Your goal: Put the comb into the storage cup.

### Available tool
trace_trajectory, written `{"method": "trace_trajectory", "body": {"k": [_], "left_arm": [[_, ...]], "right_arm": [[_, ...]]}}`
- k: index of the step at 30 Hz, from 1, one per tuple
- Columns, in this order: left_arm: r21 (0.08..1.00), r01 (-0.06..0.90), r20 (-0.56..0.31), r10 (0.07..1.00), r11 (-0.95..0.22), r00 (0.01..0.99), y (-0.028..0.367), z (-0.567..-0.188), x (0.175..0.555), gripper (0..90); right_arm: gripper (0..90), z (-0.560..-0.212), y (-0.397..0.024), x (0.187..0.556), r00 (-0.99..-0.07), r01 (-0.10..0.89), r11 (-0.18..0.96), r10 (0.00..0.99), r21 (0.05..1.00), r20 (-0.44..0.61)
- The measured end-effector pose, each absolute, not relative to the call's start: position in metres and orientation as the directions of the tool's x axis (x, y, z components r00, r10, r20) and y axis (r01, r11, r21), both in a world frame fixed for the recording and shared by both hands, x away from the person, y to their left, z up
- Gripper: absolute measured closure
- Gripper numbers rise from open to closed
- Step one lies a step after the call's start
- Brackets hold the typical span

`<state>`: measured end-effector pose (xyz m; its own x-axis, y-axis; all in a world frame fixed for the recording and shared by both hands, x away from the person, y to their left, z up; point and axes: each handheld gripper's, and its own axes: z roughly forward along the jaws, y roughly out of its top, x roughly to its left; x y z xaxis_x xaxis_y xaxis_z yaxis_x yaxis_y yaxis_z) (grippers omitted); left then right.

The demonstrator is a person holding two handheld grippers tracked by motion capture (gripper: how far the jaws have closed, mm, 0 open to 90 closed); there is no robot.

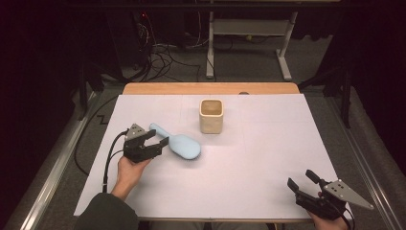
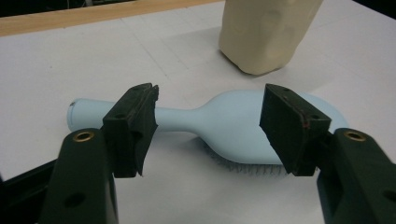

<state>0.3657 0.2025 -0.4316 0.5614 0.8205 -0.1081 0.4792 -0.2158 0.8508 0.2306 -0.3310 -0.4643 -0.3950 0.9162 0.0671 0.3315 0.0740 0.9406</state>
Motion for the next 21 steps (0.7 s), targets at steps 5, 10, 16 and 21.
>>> {"method": "trace_trajectory", "body": {"k": [5,10,16,21], "left_arm": [[0.847,0.481,-0.103,0.819,-0.225,0.565,0.2,-0.428,0.371,36.8],[0.845,0.488,-0.11,0.822,-0.219,0.559,0.198,-0.429,0.376,36.6],[0.838,0.499,-0.113,0.826,-0.219,0.553,0.198,-0.43,0.381,36.5],[0.838,0.5,-0.116,0.825,-0.218,0.554,0.194,-0.428,0.385,36.1]], "right_arm": [[25.6,-0.464,-0.331,0.231,-0.394,0.333,0.075,0.917,0.94,0.066],[25.6,-0.464,-0.331,0.23,-0.393,0.332,0.073,0.917,0.94,0.068],[25.5,-0.464,-0.331,0.23,-0.396,0.331,0.073,0.916,0.941,0.068],[25.5,-0.464,-0.331,0.23,-0.393,0.33,0.071,0.917,0.941,0.069]]}}
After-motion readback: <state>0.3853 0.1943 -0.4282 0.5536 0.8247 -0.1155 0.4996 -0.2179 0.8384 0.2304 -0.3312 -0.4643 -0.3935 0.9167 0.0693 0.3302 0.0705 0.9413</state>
